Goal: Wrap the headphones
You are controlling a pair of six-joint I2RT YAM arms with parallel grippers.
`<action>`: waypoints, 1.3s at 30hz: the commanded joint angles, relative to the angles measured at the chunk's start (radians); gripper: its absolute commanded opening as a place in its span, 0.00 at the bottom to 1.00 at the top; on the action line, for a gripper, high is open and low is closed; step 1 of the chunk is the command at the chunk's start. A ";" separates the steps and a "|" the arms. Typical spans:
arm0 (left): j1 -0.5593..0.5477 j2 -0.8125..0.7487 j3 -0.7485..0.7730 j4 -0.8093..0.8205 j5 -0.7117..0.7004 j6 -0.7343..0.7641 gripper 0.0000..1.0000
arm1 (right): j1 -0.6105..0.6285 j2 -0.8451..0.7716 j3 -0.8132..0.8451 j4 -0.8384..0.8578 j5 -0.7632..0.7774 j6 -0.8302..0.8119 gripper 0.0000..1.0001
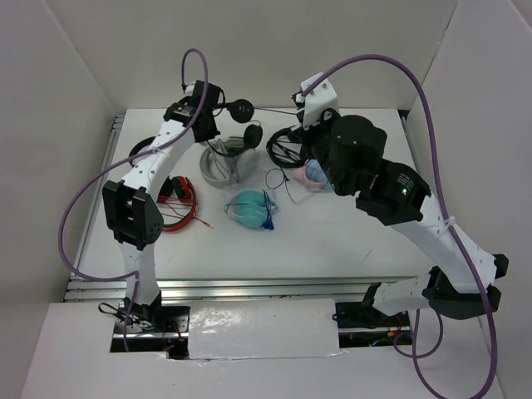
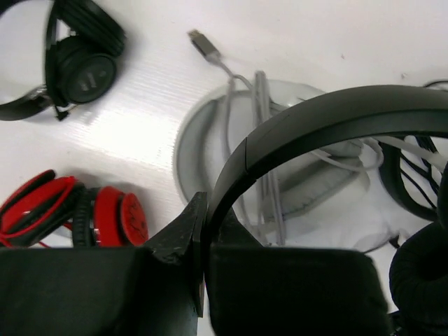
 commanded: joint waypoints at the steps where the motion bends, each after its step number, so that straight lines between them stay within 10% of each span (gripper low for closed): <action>1: 0.042 -0.019 0.026 -0.038 -0.013 -0.007 0.00 | -0.005 -0.028 -0.022 0.077 0.159 0.000 0.00; 11: 0.172 -0.121 0.021 0.023 0.017 -0.057 0.00 | 0.010 -0.156 -0.302 0.026 -0.029 0.252 0.00; 20: 0.240 -0.112 0.136 0.075 0.209 -0.151 0.00 | 0.043 -0.345 -0.776 0.246 -0.543 0.512 0.00; 32: 0.234 -0.315 -0.026 0.336 0.825 -0.050 0.00 | -0.206 -0.220 -1.143 0.664 -0.866 0.564 0.00; 39: 0.085 -0.510 -0.181 0.393 0.853 0.116 0.00 | -0.446 -0.071 -1.111 0.834 -0.934 0.540 0.00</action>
